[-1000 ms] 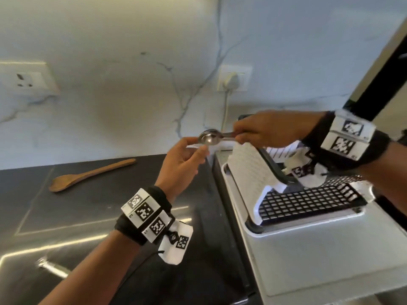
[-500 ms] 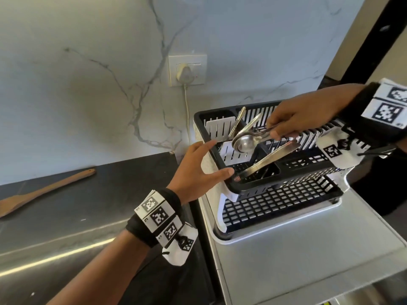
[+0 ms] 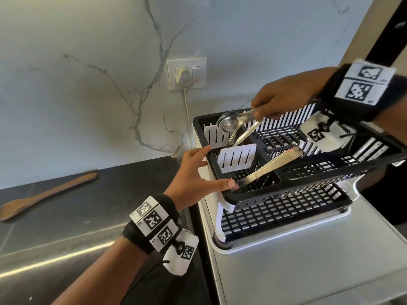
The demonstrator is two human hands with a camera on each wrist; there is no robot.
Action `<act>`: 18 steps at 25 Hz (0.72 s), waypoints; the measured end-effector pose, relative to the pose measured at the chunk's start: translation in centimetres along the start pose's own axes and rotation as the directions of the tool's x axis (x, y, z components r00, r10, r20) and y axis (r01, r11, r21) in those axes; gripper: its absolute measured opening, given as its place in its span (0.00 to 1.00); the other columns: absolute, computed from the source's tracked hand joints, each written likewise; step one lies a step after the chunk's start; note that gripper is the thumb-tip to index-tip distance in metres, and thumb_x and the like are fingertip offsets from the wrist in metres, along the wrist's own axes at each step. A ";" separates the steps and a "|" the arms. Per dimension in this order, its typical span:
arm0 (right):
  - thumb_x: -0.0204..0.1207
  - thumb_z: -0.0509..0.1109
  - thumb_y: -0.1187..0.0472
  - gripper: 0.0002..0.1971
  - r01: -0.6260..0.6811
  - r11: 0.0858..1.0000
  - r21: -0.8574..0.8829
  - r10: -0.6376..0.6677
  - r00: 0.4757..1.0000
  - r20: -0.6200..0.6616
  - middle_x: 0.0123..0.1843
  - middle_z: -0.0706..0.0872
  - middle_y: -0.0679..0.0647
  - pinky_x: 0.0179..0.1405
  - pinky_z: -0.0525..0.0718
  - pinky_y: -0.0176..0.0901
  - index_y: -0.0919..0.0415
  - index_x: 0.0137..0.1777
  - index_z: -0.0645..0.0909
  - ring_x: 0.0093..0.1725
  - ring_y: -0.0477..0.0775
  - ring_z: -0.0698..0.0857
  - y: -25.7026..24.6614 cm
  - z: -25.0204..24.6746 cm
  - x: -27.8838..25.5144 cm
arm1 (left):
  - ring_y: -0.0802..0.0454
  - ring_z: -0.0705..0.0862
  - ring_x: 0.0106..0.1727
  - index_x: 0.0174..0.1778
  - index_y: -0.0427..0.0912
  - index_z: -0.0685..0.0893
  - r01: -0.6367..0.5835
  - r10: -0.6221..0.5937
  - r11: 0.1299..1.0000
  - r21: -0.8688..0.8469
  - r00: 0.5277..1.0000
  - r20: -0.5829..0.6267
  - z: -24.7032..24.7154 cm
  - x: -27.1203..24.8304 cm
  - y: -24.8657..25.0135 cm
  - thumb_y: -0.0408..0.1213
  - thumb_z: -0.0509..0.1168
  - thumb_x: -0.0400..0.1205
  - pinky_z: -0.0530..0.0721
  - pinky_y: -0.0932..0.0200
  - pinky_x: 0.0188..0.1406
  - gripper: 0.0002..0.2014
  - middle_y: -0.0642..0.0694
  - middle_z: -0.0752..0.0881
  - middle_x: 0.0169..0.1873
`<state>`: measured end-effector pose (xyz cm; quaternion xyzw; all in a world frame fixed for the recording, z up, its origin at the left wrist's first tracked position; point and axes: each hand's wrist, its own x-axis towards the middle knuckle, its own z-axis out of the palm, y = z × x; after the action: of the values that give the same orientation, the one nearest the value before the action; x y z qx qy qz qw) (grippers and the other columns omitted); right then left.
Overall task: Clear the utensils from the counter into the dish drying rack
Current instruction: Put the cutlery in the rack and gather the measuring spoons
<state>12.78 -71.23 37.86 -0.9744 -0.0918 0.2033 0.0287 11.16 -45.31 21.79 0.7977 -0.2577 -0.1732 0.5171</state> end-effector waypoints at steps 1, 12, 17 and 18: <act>0.86 0.62 0.54 0.13 -0.004 1.000 -0.029 0.005 1.000 0.028 0.30 0.81 0.51 0.32 0.71 0.36 0.57 0.45 0.84 0.25 0.42 0.72 -0.1 0.2 1.0 | 0.58 0.70 0.71 0.82 0.54 0.62 0.002 -0.002 1.000 -0.001 1.000 0.001 0.0 0.1 -0.1 0.56 0.81 0.61 0.81 0.46 0.68 0.54 0.60 0.64 0.71; 0.83 0.67 0.56 0.09 -0.011 0.970 -0.242 0.071 0.968 0.239 0.34 0.85 0.51 0.43 0.79 0.40 0.56 0.42 0.84 0.32 0.46 0.80 -3.1 3.9 7.7 | 0.56 0.70 0.72 0.84 0.55 0.58 -0.006 0.006 1.000 -0.021 1.000 0.007 0.2 -0.1 -0.6 0.51 0.79 0.67 0.79 0.56 0.67 0.51 0.60 0.62 0.72; 0.81 0.69 0.57 0.10 0.012 0.982 -0.187 0.000 0.998 0.064 0.52 0.90 0.49 0.62 0.79 0.47 0.54 0.60 0.86 0.54 0.50 0.86 -3.3 2.1 5.9 | 0.55 0.71 0.71 0.84 0.54 0.59 -0.033 0.032 0.999 -0.018 0.999 -0.006 0.3 0.1 -1.0 0.52 0.79 0.67 0.75 0.61 0.64 0.51 0.58 0.61 0.75; 0.81 0.69 0.58 0.11 0.010 0.986 -0.169 -0.007 1.000 0.018 0.54 0.90 0.49 0.66 0.78 0.50 0.54 0.61 0.86 0.57 0.51 0.86 -3.2 1.5 5.6 | 0.55 0.72 0.71 0.84 0.54 0.59 -0.036 0.036 0.999 -0.017 0.999 -0.008 0.3 0.1 -1.1 0.53 0.79 0.67 0.75 0.62 0.63 0.51 0.58 0.61 0.75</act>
<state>16.67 -67.00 34.59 -0.9711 -0.1133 0.2028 -0.0540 11.35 -45.23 20.66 0.7890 -0.2685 -0.1629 0.5280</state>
